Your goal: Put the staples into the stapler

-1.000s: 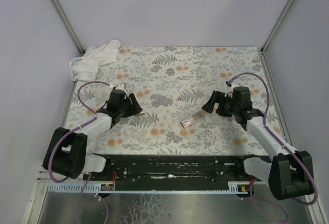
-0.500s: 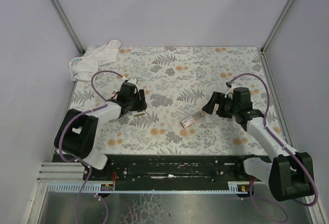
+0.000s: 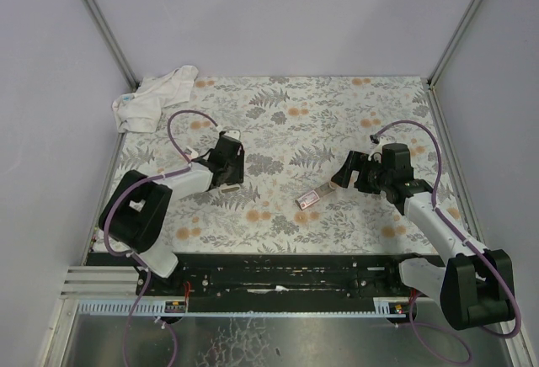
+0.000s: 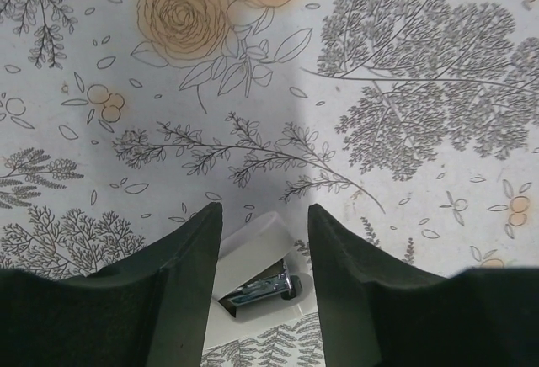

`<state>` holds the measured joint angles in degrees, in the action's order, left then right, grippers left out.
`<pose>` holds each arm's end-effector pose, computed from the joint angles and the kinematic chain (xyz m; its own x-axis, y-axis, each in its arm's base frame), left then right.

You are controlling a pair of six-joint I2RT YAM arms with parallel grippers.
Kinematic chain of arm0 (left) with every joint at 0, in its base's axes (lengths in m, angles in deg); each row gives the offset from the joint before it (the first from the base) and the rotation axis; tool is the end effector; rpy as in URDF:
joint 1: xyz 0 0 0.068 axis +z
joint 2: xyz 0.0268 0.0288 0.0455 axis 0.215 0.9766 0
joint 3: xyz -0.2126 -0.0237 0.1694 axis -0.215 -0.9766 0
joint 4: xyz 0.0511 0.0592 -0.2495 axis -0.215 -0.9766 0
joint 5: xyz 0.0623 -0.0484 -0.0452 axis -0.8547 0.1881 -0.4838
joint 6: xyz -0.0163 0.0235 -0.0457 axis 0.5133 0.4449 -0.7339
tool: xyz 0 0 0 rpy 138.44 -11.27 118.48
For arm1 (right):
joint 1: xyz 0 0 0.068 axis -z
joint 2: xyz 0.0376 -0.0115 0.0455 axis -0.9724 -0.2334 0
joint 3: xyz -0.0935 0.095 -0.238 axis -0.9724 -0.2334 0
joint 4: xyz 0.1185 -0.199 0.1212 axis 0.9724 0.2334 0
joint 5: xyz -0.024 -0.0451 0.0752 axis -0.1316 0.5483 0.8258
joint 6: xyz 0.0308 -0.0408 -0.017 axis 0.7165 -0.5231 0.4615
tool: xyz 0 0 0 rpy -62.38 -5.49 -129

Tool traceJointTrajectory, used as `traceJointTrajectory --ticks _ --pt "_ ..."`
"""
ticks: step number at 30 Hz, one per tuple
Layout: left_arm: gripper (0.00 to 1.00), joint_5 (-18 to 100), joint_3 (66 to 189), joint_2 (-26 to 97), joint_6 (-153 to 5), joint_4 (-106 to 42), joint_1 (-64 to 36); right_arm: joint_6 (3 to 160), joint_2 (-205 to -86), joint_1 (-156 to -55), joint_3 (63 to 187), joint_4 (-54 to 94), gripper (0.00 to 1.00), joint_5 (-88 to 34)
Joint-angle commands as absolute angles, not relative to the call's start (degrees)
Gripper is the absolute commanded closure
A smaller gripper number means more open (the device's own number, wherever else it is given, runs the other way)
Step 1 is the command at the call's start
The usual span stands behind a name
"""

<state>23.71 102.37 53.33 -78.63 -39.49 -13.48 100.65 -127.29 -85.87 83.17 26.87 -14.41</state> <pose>0.2865 -0.1327 0.1562 -0.7719 0.0633 -0.6326 0.1265 0.9904 -0.0552 0.2239 0.0497 0.2176 -0.7185 0.2954 -0.6297 -0.1311 0.8316 0.5397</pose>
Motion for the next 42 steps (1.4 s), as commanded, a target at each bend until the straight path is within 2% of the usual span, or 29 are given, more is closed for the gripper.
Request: traceJointTrajectory --ticks 1,15,26,35,38,42 --pt "0.56 19.8 103.5 54.4 -78.2 -42.2 -14.4 100.0 -126.3 -85.7 83.2 26.6 0.05 -13.4" --pt "0.58 18.1 105.5 54.7 -79.5 -46.7 -14.6 99.8 -126.0 -85.7 83.2 27.0 0.05 -13.8" --pt "0.78 17.3 105.9 54.8 -79.5 -48.1 -14.6 100.6 -126.2 -85.7 83.6 28.0 0.05 -12.3" --pt "0.92 15.9 102.5 47.4 -79.9 -42.9 -18.7 104.1 -126.4 -86.0 80.6 21.3 0.09 0.7" --pt "0.94 15.2 100.3 42.0 -80.7 -39.6 -22.3 105.0 -126.8 -89.2 80.1 17.6 0.08 4.5" --pt "0.96 14.2 98.1 34.5 -82.5 -36.2 -26.2 105.9 -128.8 -97.3 81.7 13.7 0.08 2.9"
